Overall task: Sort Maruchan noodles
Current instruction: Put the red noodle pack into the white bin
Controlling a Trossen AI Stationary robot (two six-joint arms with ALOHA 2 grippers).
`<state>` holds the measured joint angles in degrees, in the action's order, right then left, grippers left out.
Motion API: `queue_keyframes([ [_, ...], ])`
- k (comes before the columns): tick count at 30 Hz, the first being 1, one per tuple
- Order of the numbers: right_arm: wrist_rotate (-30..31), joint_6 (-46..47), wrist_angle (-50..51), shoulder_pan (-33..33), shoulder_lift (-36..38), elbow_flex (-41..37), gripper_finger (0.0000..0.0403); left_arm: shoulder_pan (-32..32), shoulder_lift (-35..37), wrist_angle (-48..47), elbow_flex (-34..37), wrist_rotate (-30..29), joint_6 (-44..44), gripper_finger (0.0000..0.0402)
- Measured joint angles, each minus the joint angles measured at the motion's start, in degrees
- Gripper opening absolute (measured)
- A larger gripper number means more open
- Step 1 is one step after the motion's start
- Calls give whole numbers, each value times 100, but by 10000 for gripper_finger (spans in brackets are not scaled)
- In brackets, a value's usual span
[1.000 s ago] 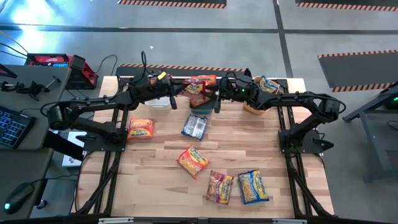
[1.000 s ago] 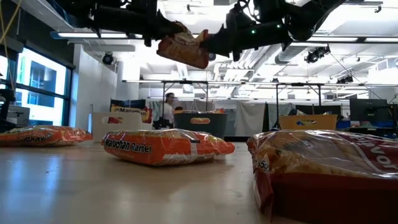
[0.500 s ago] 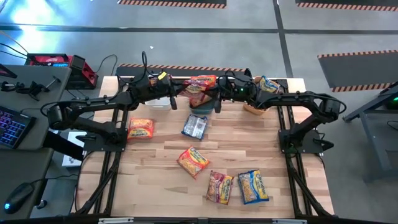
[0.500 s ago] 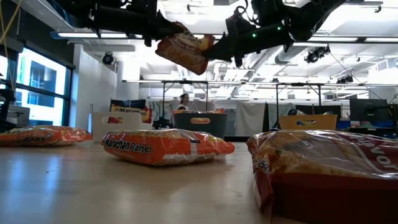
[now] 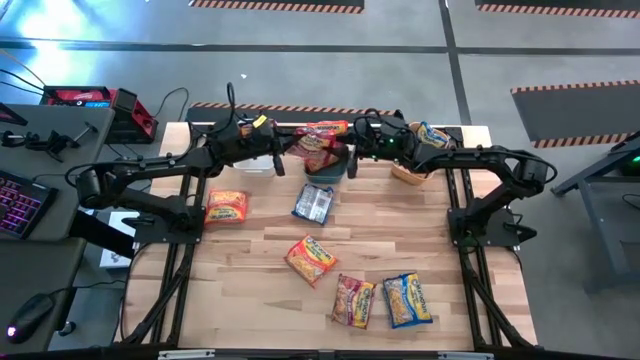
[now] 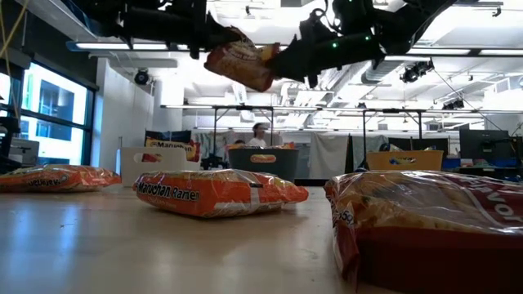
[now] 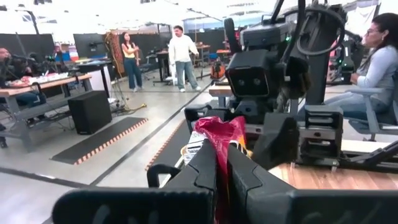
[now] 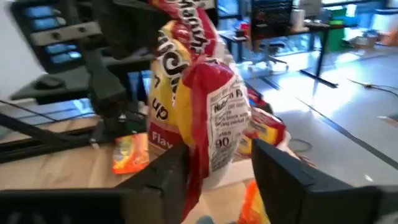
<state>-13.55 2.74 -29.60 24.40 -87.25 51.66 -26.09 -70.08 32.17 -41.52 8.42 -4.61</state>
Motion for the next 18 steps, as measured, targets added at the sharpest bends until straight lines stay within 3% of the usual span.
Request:
queue_keyframes([
  [4, -476, 145, -204, 0, -13, -2, 194, 0, 0, 171, 0, 41, 2, 0],
  [18, -642, 338, -554, 4, -19, -2, 197, 28, 2, 548, 0, 398, 147, 0],
])
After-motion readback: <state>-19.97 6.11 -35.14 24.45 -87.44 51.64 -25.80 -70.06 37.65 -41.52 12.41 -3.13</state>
